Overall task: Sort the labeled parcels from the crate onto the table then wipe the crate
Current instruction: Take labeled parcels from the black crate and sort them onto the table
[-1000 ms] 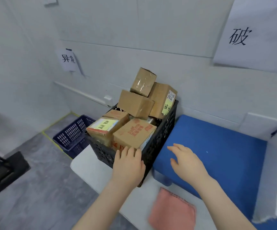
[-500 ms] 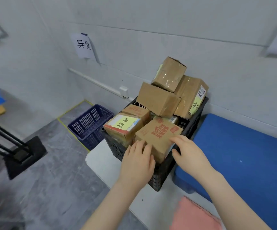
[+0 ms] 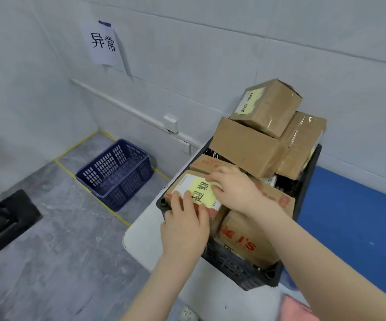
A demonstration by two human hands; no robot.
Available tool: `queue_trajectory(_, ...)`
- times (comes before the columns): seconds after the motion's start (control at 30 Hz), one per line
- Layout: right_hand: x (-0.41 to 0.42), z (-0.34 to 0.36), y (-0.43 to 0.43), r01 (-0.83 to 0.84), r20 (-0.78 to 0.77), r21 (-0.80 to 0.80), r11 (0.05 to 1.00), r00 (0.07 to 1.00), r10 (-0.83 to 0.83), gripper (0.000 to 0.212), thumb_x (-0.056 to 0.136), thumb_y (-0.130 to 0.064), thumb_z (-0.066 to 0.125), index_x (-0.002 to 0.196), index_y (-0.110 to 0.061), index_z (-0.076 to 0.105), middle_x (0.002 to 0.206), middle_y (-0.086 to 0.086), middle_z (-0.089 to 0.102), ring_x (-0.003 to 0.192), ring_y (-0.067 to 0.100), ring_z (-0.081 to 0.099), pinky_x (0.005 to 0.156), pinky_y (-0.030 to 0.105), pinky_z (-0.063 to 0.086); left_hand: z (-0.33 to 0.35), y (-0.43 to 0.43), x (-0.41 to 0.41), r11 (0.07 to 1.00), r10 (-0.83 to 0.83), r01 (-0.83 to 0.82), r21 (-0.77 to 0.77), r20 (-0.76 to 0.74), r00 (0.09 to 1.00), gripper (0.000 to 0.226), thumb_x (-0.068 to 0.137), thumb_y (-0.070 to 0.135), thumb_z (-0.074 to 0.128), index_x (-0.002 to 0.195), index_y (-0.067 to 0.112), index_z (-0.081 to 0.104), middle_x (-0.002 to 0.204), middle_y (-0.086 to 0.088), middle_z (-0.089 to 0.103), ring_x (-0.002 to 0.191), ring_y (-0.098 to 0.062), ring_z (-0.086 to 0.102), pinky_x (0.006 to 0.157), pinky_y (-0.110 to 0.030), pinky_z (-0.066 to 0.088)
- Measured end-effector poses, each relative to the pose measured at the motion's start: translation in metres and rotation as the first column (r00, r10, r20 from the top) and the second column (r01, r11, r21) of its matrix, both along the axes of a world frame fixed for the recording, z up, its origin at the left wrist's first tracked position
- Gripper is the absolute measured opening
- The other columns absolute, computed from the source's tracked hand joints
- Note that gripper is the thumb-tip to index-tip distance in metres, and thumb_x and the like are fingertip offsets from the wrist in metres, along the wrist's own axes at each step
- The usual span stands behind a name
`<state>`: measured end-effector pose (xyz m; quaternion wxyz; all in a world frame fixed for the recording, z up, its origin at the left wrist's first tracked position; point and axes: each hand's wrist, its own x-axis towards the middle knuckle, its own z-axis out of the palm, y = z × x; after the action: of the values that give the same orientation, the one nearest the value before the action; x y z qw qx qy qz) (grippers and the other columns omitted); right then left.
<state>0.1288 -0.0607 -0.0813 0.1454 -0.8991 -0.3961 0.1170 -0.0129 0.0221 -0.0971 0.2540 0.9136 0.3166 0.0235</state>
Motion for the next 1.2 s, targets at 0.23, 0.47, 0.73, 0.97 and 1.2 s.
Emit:
queue_trajectory(0.23,0.015,0.0,0.01,0.006,-0.046,-0.155,0.988,0.999,-0.013,0.039,0.089,-0.035,0.045,0.127,-0.043,0.05,0.144,-0.012,0.038,0.133,0.022,0.029,0.1,0.049,0.036,-0.001,0.003,0.01,0.995,0.016,-0.021,-0.095,-0.05,0.999,0.053,0.099,0.047,0.026,0.147,0.025,0.021,0.159,-0.003,0.01,0.123,-0.036,0.042,0.097,-0.044,0.042)
queue_trajectory(0.47,0.005,-0.008,0.016,-0.036,-0.073,-0.112,0.993,0.997,0.028,0.042,0.096,-0.026,0.046,0.137,-0.029,0.047,0.149,0.002,0.035,0.141,0.027,0.023,0.116,0.037,0.02,-0.008,-0.005,0.013,0.981,0.058,-0.063,-0.184,-0.031,0.998,0.055,0.101,0.038,0.029,0.151,0.021,0.014,0.161,-0.005,-0.003,0.135,-0.035,0.024,0.105,-0.042,0.034)
queue_trajectory(0.73,-0.007,-0.007,0.004,0.049,-0.074,0.09,0.995,0.996,-0.043,0.034,0.092,-0.021,0.054,0.124,-0.029,0.06,0.129,-0.008,0.051,0.125,0.017,0.039,0.104,0.027,0.033,-0.006,-0.017,0.012,0.942,0.167,-0.118,-0.314,0.134,0.977,0.053,0.1,0.026,0.033,0.151,0.018,0.021,0.16,-0.001,0.004,0.144,-0.026,0.013,0.113,-0.039,0.023)
queue_trajectory(0.97,-0.014,-0.005,-0.005,0.072,-0.099,0.21,0.975,0.994,-0.052,0.034,0.09,-0.008,0.054,0.117,-0.024,0.067,0.124,-0.009,0.056,0.12,0.01,0.049,0.097,0.017,0.034,-0.002,-0.032,0.013,0.921,0.249,-0.174,-0.348,0.183,0.951,0.05,0.099,0.02,0.032,0.148,0.026,0.024,0.161,0.007,0.005,0.145,-0.025,0.016,0.115,-0.044,0.016)
queue_trajectory(1.2,-0.011,0.0,-0.004,0.102,-0.127,0.228,0.968,0.989,-0.074,0.037,0.088,-0.005,0.052,0.117,-0.023,0.068,0.123,-0.008,0.057,0.119,0.009,0.049,0.096,0.018,0.037,-0.007,-0.041,0.018,0.919,0.249,-0.16,-0.361,0.215,0.944,0.05,0.1,0.021,0.033,0.149,0.028,0.023,0.161,0.008,0.005,0.147,-0.034,0.004,0.114,-0.048,0.015)
